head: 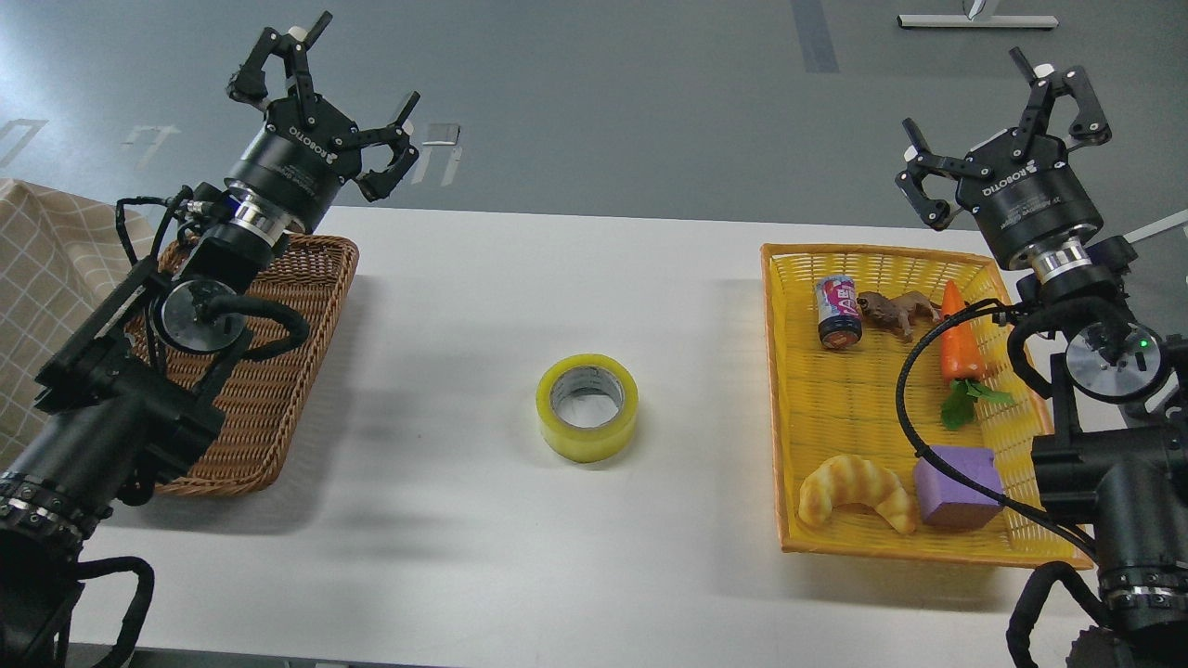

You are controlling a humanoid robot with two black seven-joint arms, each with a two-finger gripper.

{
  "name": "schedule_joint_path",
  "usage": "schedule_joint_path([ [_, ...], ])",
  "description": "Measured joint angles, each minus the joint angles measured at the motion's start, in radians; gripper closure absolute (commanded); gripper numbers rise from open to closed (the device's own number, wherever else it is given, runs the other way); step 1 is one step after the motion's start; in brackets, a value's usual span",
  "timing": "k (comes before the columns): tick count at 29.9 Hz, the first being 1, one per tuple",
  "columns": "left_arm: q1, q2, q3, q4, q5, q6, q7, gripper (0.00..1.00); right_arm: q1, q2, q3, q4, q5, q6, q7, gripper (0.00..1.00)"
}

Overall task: Place and transfer tape with both arms
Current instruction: 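Withdraw the right gripper back above the yellow tray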

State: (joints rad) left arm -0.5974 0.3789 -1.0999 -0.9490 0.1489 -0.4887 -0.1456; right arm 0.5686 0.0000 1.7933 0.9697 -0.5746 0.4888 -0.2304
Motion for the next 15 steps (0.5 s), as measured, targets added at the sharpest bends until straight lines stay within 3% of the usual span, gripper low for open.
schedule_joint_path([
  [15,0.028,-0.007,0.002,0.002,0.0,0.0,-0.003,0.02,0.002,0.0,-0.026,0.002,0.002,0.0,-0.004,0.0],
])
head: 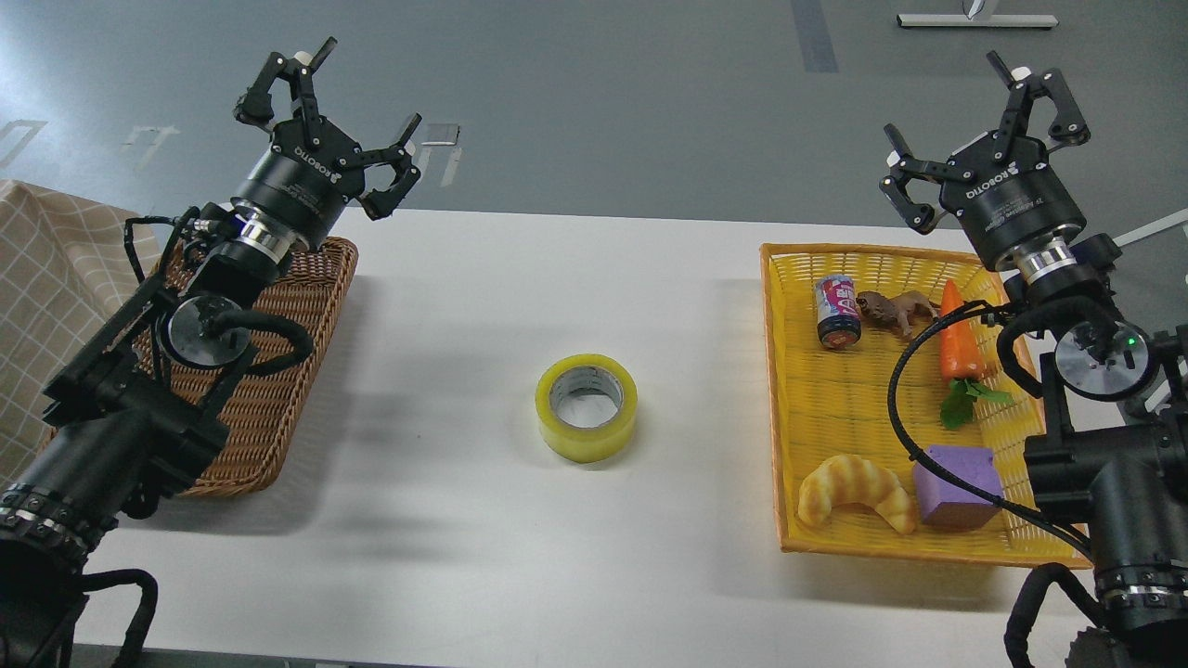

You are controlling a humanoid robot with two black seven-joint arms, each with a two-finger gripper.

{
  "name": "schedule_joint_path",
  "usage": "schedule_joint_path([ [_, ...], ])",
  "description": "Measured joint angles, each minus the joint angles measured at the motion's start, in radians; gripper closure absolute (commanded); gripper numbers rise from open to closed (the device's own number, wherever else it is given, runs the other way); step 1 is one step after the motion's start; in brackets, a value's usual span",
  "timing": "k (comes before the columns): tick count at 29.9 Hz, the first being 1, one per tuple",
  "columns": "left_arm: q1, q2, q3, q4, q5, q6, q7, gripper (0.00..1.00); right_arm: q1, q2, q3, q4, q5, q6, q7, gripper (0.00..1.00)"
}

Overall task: Place and transfer tape with both arms
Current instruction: 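Withdraw the right gripper back above the yellow tray, then reach the left gripper to the tape roll and grasp its rim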

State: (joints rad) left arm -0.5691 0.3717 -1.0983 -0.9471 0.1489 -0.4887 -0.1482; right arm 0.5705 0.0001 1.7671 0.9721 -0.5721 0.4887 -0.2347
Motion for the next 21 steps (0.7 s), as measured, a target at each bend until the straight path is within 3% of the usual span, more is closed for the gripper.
schedule_joint_path([
  [9,-0.009,0.043,0.0,-0.014,0.068,0.0,0.0,0.02,-0.011,0.0,-0.001,0.009,0.001,0.0,0.0,0.0],
  [21,-0.129,0.176,0.03,-0.111,0.591,0.0,-0.012,0.02,-0.02,0.0,-0.003,0.007,0.0,0.0,-0.003,0.0],
])
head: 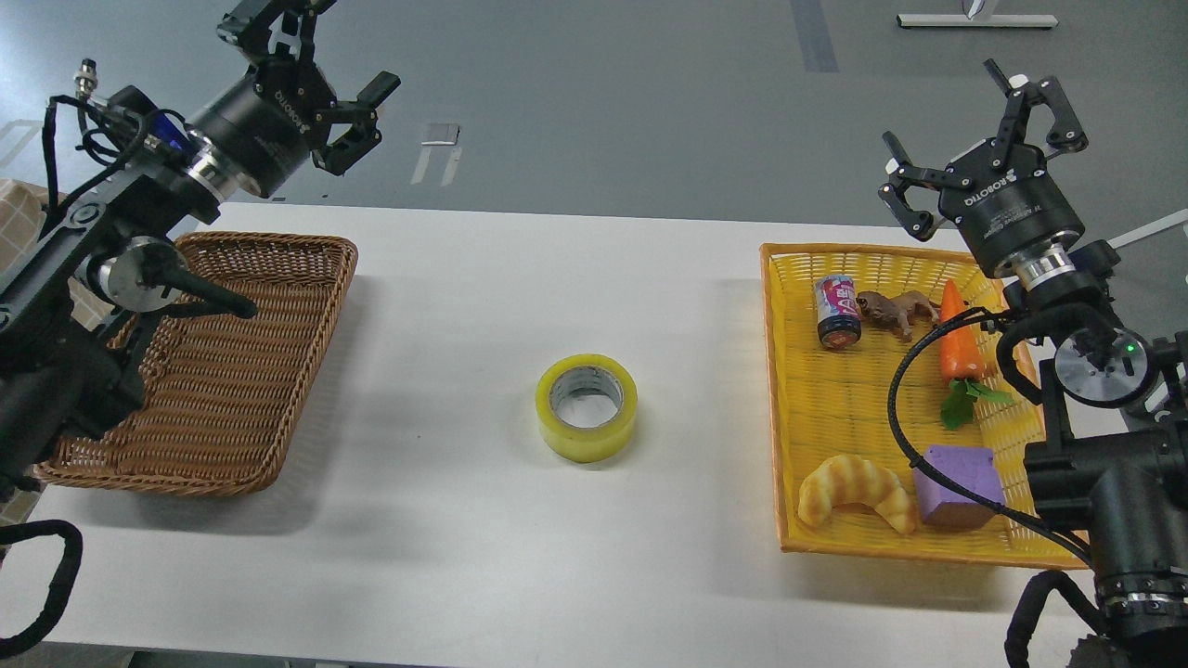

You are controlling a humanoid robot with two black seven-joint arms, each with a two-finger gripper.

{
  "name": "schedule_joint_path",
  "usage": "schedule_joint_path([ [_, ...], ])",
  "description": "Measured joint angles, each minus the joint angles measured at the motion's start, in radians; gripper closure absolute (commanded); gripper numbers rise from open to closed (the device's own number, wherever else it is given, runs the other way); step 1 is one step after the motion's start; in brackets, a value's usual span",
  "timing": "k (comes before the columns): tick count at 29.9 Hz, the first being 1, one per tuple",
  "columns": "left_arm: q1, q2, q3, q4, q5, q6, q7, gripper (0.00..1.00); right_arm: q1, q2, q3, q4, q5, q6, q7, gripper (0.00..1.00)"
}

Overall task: Place and transfer tape with both arms
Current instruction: 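Reach the left gripper to the tape roll and grasp its rim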

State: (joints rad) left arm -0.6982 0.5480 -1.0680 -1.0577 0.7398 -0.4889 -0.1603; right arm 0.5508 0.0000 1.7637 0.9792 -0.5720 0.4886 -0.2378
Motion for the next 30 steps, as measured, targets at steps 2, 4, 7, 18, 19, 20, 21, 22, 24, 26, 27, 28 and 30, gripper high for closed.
schedule_joint_path([
  [2,-0.01,0.029,0.007,-0.057,0.118,0.0,0.008,0.02,-0.007,0.0,-0.002,0.0,0.0,0.0,0.0,0.0],
  [4,-0.014,0.053,0.01,-0.115,0.198,0.0,0.021,0.02,-0.011,0.0,-0.007,0.0,0.0,0.0,0.0,0.0],
  [7,-0.014,0.079,0.015,-0.194,0.295,0.0,0.084,0.02,-0.015,0.0,-0.017,-0.004,0.0,0.0,0.0,0.0],
  [18,-0.05,0.11,0.242,-0.346,0.711,0.0,0.243,0.02,-0.032,0.0,-0.021,-0.011,-0.001,0.0,0.0,0.0],
  [19,-0.056,0.106,0.262,-0.349,0.745,0.0,0.244,0.02,-0.036,0.0,-0.021,-0.011,-0.002,0.0,0.0,0.0],
  [20,-0.063,0.103,0.285,-0.351,0.782,0.0,0.244,0.02,-0.039,0.0,-0.021,-0.011,-0.002,0.0,0.0,0.0],
  [21,-0.069,0.1,0.307,-0.353,0.813,0.0,0.244,0.02,-0.042,0.0,-0.021,-0.011,-0.003,0.0,-0.001,0.0],
  [22,-0.072,0.098,0.322,-0.354,0.831,0.0,0.244,0.02,-0.043,0.0,-0.021,-0.011,-0.003,0.0,-0.001,0.0],
  [24,-0.076,0.091,0.34,-0.357,0.853,0.0,0.246,0.02,-0.043,0.0,-0.021,-0.013,-0.003,0.0,-0.001,0.0],
  [26,-0.077,0.084,0.353,-0.367,0.865,0.0,0.248,0.02,-0.043,0.0,-0.021,-0.022,-0.003,0.0,-0.001,0.0],
  [27,-0.081,0.08,0.362,-0.377,0.871,0.0,0.249,0.02,-0.04,0.0,-0.021,-0.028,-0.003,0.0,-0.001,0.0],
  [28,-0.086,0.078,0.372,-0.385,0.875,0.0,0.249,0.02,-0.038,0.0,-0.021,-0.033,-0.003,0.0,-0.001,0.0],
  [30,-0.105,0.07,0.408,-0.399,0.888,0.0,0.251,0.02,-0.034,0.0,-0.021,-0.04,-0.003,0.0,-0.001,0.0],
])
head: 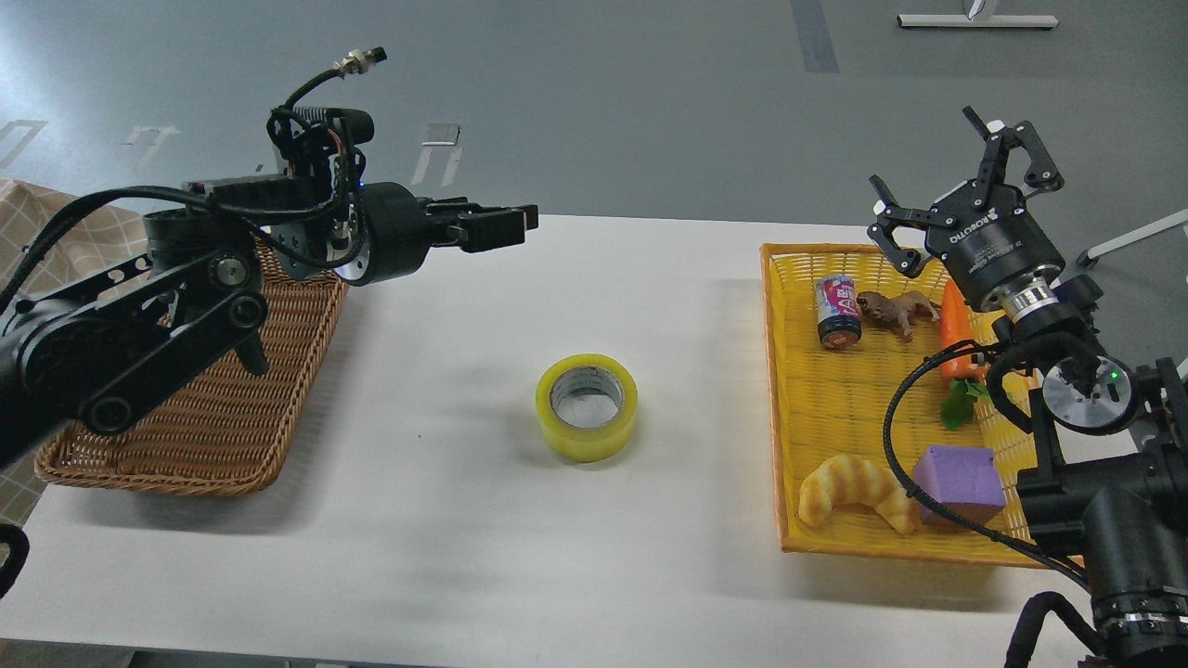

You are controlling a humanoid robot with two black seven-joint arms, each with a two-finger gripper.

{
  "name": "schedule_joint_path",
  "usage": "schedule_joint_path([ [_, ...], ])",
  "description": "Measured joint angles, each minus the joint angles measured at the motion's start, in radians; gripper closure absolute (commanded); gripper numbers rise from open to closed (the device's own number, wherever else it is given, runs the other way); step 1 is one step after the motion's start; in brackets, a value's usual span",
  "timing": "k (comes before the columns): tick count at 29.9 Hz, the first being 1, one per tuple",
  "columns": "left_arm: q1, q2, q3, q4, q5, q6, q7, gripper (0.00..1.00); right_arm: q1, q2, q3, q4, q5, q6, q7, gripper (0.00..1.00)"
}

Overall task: Place and transfer tape with both arms
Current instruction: 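Reach the left gripper to the tape roll and grasp its rim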

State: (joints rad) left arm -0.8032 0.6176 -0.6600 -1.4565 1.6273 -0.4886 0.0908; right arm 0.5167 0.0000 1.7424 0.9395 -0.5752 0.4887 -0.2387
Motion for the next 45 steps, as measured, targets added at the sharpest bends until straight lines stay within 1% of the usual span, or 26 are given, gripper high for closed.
schedule_joint_path([
  [7,-0.049,-0.078,0.137,0.001,0.086,0.0,0.032,0.02,0.004,0.0,0.0,-0.002,0.0,0.0,0.001,0.0],
  [13,-0.058,-0.098,0.203,0.02,0.103,0.0,0.058,0.02,0.005,0.0,0.0,-0.003,0.0,0.0,0.001,0.0],
  [18,-0.065,-0.113,0.265,0.054,0.104,0.0,0.065,0.02,-0.002,0.0,0.0,-0.004,0.0,0.0,0.001,0.0],
  [30,-0.06,-0.187,0.331,0.138,0.125,0.0,0.071,0.02,-0.006,0.0,0.0,-0.004,0.001,0.0,0.001,0.0],
  [36,-0.064,-0.214,0.391,0.173,0.13,0.0,0.087,0.02,-0.007,0.0,0.0,-0.005,0.001,0.0,0.001,0.0],
  [45,-0.063,-0.236,0.401,0.223,0.131,0.0,0.093,0.03,-0.014,0.0,0.0,-0.005,0.001,0.0,0.001,0.0],
])
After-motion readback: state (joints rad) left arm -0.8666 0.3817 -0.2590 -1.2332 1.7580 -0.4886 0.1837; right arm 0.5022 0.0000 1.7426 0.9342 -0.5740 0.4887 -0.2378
